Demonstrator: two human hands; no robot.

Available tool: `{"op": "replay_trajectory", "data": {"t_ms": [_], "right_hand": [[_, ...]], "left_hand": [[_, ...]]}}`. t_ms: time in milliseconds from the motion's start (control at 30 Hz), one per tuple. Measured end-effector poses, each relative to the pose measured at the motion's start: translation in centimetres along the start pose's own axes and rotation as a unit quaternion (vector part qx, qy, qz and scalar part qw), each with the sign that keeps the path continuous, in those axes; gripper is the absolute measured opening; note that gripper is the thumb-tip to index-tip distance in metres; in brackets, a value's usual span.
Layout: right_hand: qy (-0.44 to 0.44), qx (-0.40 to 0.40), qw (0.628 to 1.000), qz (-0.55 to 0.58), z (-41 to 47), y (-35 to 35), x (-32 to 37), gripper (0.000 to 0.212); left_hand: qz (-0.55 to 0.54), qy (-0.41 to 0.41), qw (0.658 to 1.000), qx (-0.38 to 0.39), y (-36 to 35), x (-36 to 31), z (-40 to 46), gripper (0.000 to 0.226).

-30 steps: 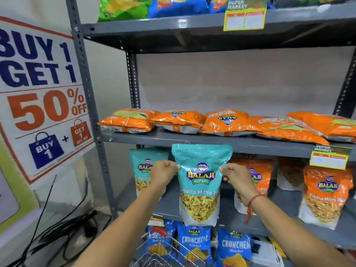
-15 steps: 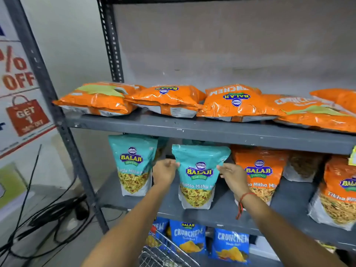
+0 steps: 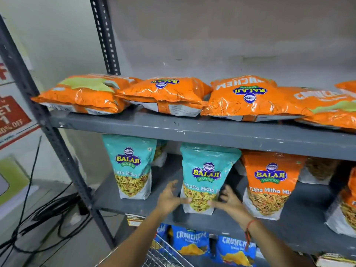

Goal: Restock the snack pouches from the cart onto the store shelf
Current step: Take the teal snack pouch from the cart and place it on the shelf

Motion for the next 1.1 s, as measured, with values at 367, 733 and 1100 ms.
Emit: {"op": "replay_trajectory", "data": {"t_ms": [367,733,1100], "right_hand": [[-0.019,-0.004,1.000,-0.015,2.8,-2.1,-7.1,0.068],[0.002,-0.026,1.000,0.002,1.2,-1.6,-6.1,0.095],[0.034,-0.221,0.974,-0.045,-10.7,10.1,-2.9,0.063]], "left_hand": [[-0.048,0.002,0.997,-0.062,-1.0,4.8,3.9,0.049],[-0.092,-0.018,0.984,-0.152,-0.3,4.3,0.8,0.040],[-0.034,-0.104,0.994,-0.016,-12.4,-0.4,-5.9,0.020]]}}
Point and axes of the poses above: each hand's wrist, its own z-axis towards the middle knuckle, its own y-axis out of the back of the hand, x = y × z, the point moved 10 cm from there along z, towards the middle knuckle, and after that the axes turned 12 degrees about y, right-handed, at the moved point
